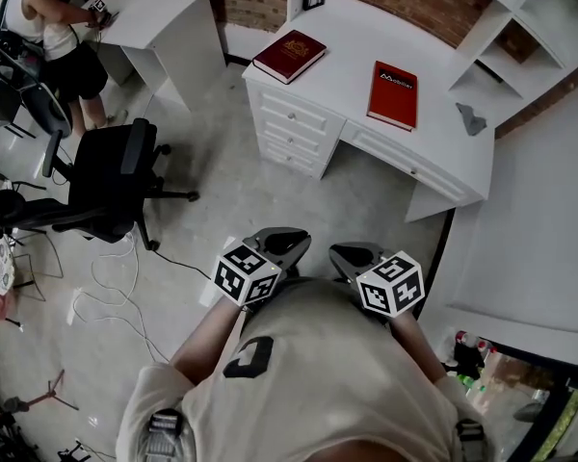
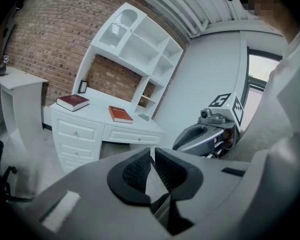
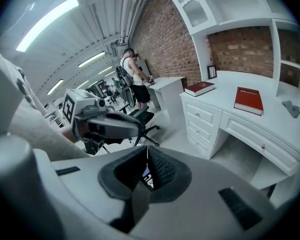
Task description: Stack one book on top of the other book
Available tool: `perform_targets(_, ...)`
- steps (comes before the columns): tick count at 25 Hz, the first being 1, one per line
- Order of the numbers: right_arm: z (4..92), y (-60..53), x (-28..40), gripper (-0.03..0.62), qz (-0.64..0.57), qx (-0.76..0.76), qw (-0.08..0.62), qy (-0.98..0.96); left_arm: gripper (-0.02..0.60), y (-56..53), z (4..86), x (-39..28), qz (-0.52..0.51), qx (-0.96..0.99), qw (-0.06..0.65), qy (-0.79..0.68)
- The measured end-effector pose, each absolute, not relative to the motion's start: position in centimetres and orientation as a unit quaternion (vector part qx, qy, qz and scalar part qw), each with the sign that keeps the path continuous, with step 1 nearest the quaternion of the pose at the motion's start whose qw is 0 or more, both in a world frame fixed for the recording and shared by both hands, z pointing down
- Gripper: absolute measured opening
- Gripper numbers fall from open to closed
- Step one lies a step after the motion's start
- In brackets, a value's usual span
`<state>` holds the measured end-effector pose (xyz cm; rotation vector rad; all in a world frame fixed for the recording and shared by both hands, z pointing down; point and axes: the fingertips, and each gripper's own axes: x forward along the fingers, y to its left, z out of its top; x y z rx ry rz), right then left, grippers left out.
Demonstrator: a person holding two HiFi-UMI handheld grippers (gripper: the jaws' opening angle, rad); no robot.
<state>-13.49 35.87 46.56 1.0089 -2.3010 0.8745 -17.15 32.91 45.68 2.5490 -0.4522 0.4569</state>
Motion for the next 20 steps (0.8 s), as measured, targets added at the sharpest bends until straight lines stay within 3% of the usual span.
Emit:
perform_targets(12,47.2,34.3,-15.3,0.006,0.328,0.333,0.242,-0.850,0.026,32.0,45.9,-19.4,0.170,0.924,0.268,-0.213)
perform_targets(20,47.1,31.4,-13.0,0.006,0.327,0.311,0.238,-0.860,0.026,29.4,45.5,-17.1,0.180,0.918,0.264,-0.234)
